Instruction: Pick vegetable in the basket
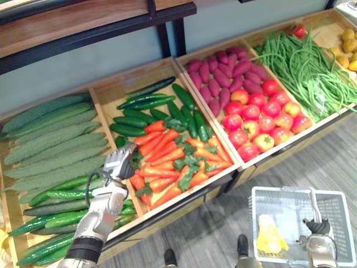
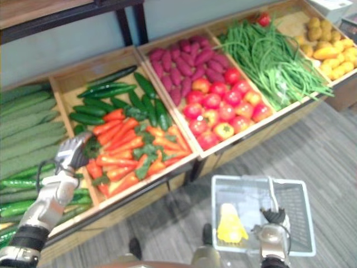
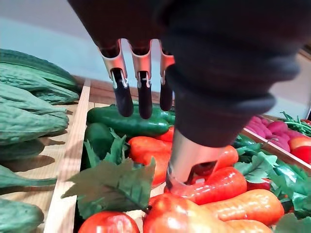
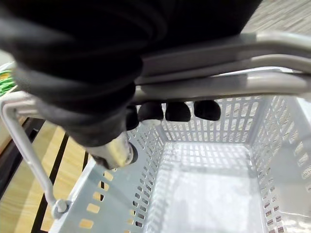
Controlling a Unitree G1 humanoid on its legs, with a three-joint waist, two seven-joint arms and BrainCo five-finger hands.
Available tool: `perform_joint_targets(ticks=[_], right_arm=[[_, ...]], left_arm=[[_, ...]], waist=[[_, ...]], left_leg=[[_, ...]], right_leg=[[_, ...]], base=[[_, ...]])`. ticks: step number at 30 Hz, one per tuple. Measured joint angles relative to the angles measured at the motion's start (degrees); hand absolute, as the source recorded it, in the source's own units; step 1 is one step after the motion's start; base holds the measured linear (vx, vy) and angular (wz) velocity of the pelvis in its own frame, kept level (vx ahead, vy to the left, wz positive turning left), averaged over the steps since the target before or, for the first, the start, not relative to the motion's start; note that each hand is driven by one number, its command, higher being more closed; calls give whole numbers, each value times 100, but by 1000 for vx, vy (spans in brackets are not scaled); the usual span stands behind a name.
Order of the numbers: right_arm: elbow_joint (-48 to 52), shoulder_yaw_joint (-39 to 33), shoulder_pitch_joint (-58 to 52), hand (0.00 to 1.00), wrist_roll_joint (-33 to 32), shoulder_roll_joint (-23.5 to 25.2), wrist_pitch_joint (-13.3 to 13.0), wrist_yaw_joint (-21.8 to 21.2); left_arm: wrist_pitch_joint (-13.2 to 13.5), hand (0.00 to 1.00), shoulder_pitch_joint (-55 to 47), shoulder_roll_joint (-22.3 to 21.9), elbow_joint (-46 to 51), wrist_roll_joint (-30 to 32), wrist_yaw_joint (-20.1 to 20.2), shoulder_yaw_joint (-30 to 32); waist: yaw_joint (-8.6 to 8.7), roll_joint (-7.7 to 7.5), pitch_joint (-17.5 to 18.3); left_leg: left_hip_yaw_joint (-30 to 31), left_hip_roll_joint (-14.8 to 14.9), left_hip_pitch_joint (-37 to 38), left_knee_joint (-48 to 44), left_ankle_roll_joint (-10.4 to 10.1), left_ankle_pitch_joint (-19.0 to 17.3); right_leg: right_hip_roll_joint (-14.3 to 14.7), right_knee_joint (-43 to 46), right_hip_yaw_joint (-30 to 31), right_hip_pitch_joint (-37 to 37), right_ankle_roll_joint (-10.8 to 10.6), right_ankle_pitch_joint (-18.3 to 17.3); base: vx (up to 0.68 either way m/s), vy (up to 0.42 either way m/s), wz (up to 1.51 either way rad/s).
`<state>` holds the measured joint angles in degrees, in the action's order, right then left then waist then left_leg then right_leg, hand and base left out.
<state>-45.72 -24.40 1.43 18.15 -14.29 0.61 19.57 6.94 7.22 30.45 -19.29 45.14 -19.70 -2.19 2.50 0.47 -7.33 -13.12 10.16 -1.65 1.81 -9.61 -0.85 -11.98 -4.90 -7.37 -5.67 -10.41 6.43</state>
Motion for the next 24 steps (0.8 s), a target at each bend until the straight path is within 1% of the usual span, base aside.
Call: perform_joint_targets(ticks=[7,8,11,14,15,18,21,24], right_arm=[[46,-1,-55,100,0,0,11,-3],[55,-1,-63,100,1,0,14,-3],[106,0,-121,100,1,0,15,-6],[111,4,-120,100,1,0,14,-6],[134,6,-136,100,1,0,14,-6],[234,21,-153,100,2,0,11,-6],[255,21,-170,100,1,0,11,-5],[266,26,-172,100,2,0,9,-4]], left_arm=[[2,0,-34,-1,38,-6,52,-13],[6,0,-30,-1,38,-7,78,-75],[67,0,-21,0,34,-3,218,-457],[221,0,-13,0,21,-1,289,-873],[293,0,38,0,-10,16,326,-1120],[396,0,212,12,-248,90,395,-1512],[489,0,402,160,-350,126,437,-2018],[537,0,592,252,-418,137,437,-2266]], waist=[[-40,17,11],[-69,19,12],[-106,30,18],[-107,30,19],[-109,33,20],[-105,42,26],[-100,43,27],[-108,43,27]], left_leg=[[-1,0,1,0,1,1],[-4,0,1,0,1,1],[-3,0,-6,1,1,1],[-6,0,-14,1,1,1],[-13,0,-19,1,0,0],[-42,1,-48,3,0,0],[-44,1,-80,3,0,0],[-47,2,-104,3,-1,0]], right_leg=[[0,2,2,-1,0,0],[0,1,3,-4,0,0],[-1,0,3,-10,0,0],[0,-1,6,-23,0,0],[0,-1,13,-35,0,0],[1,8,44,-92,1,1],[1,5,46,-120,1,2],[1,1,44,-140,2,2]], base=[[0,0,0],[0,0,0],[0,0,0],[0,0,0],[0,0,0],[0,0,-5],[0,0,0],[0,0,0]])
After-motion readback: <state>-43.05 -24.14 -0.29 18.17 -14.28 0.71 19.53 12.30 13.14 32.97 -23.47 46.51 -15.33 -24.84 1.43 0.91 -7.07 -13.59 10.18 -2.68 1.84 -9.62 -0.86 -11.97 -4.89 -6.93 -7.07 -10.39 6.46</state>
